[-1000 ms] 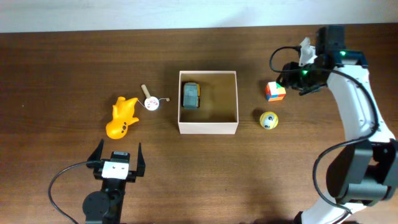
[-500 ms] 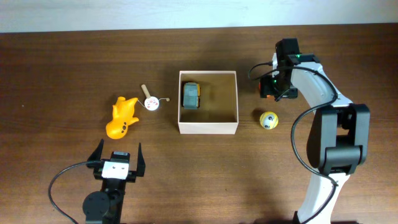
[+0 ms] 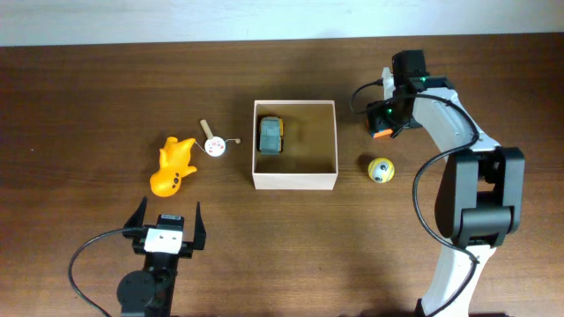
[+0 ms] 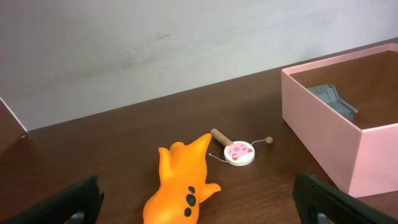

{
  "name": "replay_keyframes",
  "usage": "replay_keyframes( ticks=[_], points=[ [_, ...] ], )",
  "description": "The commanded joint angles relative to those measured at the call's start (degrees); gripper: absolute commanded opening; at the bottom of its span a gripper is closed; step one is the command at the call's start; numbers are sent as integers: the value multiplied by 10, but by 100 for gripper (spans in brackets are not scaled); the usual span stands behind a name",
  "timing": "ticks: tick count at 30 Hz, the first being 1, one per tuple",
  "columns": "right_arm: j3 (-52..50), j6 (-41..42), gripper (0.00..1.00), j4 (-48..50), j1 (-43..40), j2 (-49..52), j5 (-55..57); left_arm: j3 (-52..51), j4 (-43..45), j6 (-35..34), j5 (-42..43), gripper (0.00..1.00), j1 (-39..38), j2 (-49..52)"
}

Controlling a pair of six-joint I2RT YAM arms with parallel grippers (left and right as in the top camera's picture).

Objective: Pack container
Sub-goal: 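Lift the cube with the right gripper and carry it toward the box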

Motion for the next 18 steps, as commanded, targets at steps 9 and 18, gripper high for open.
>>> replay_keyframes(
  ticks=[9, 18],
  points=[
    [2, -20, 75, 16, -2, 41, -35, -2, -4, 9, -2, 99, 2, -4],
    [2, -21, 74, 30, -2, 52, -35, -2, -4, 9, -2, 99, 2, -4]
  ],
)
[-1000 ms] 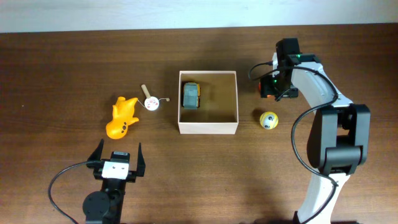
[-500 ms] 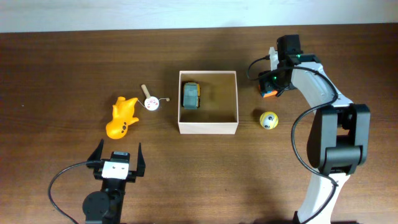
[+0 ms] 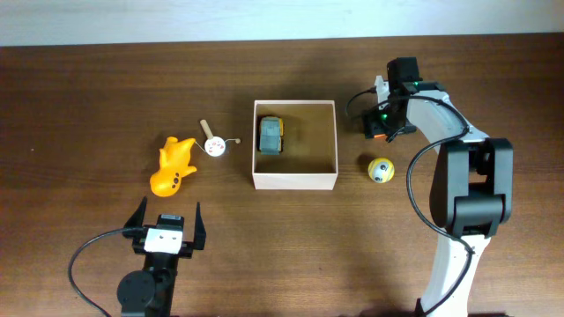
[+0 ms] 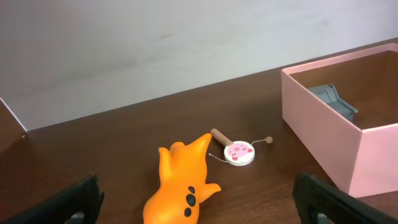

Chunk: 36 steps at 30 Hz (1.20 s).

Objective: Pack container
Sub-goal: 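Lift the cube with the right gripper and carry it toward the box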

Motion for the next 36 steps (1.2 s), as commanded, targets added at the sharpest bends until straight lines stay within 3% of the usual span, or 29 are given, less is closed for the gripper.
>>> replay_keyframes(
  ticks=[1, 7, 9, 11, 24, 36],
  points=[
    [2, -5, 74, 9, -2, 6, -7, -2, -4, 9, -2, 99, 2, -4],
    [2, -5, 70, 22, -2, 6, -8, -2, -4, 9, -2, 99, 2, -4],
    [2, -5, 55, 21, -2, 6, -8, -2, -4, 9, -2, 99, 2, -4],
    [2, -5, 49, 19, -2, 6, -8, -2, -4, 9, -2, 99, 2, -4],
    [21, -2, 47, -22, -2, 6, -22, -2, -4, 9, -2, 99, 2, -4],
    [213, 15, 45, -205, -2, 5, -145, -2, -4, 9, -2, 99, 2, -4]
  ],
)
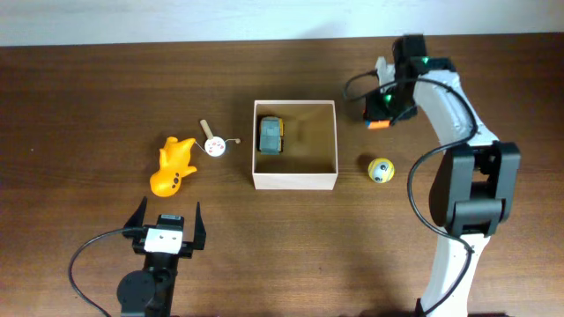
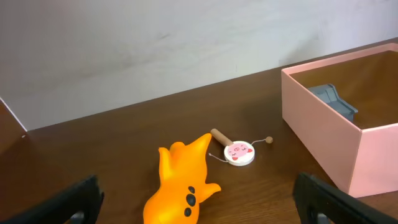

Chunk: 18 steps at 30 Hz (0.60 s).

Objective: Pack container
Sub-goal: 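Lift the cube with the right gripper and carry it toward the box, then lower the colour cube into the box beside the truck with the right gripper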

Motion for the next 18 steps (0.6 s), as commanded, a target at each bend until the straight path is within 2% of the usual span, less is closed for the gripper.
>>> replay_keyframes(
  ticks=[1, 8, 18],
  points=[
    [71, 5, 45, -45, -1, -1, -72, -2, -4, 9, -2, 99, 2, -4],
    [155, -1, 45, -136, 4, -2, -191, -2, -4, 9, -2, 99, 2, -4],
    [162, -17, 44, -170, 74, -3, -227, -2, -4, 9, -2, 99, 2, -4]
  ],
)
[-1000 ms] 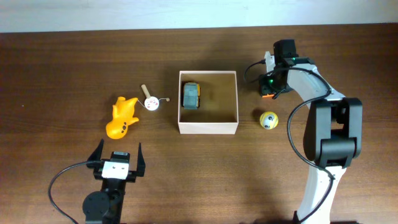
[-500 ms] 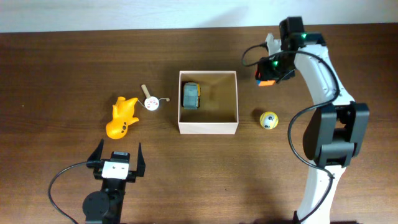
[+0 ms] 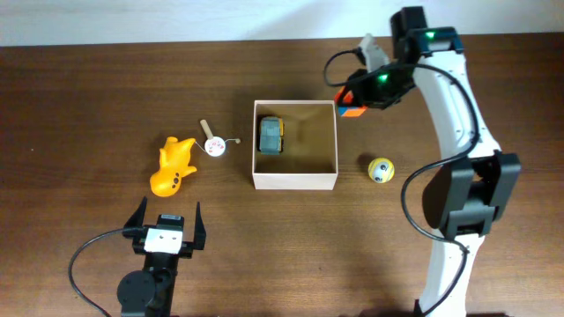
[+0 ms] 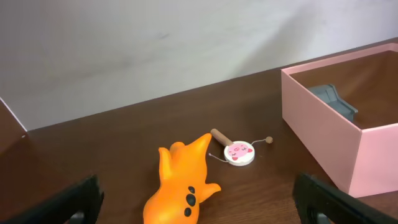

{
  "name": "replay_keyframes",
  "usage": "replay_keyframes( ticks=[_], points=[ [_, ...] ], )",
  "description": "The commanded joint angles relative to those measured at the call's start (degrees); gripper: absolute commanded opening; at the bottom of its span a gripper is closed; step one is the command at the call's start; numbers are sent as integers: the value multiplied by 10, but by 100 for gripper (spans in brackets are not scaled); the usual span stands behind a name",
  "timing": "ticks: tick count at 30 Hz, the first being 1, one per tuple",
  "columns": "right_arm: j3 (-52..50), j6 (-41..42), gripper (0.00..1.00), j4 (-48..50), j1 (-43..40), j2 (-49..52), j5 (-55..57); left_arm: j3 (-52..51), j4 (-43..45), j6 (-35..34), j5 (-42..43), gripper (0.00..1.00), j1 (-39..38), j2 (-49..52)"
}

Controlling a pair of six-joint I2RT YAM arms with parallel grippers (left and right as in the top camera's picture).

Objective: Pack container
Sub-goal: 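Lower the colour cube into the box beside the truck with the right gripper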

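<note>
The open pink box [image 3: 295, 180] stands mid-table with a grey toy car [image 3: 270, 136] inside at its left; the left wrist view shows the box [image 4: 323, 134] and the car [image 4: 333, 99] too. My right gripper [image 3: 354, 101] hangs over the box's far right corner, shut on a small orange and blue block [image 3: 352, 110]. A yellow ball [image 3: 380, 170] lies right of the box. An orange toy animal [image 3: 174, 165] [image 4: 183, 180] and a small white rattle drum [image 3: 214, 144] [image 4: 239, 153] lie left of it. My left gripper [image 3: 167, 220] [image 4: 196, 202] rests open near the front edge.
The pale wall runs along the table's far edge. The right arm's column stands at the front right, its cable looping above the ball. Dark wooden tabletop surrounds the box.
My right gripper, with the orange and blue block, has shifted left from beside the box's right wall to over its far right corner. The left arm and the toys have not moved.
At first my right gripper was low on the table right of the box, with something orange at its tip. It stayed there, then stood slightly farther back with that piece. Now it holds the block over the box's far right corner. The left gripper stayed open throughout.
</note>
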Motion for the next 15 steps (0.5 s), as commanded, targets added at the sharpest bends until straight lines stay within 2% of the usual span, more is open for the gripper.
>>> replay_keyframes(
  ticks=[1, 7, 15],
  points=[
    [13, -12, 44, -3, 49, -3, -32, -2, -4, 9, -2, 99, 2, -4],
    [12, 5, 44, 0, 107, -3, 11, -2, -4, 9, -2, 99, 2, -4],
    [7, 179, 44, 27, 183, -2, 269, -2, -4, 9, -2, 99, 2, -4]
  ],
)
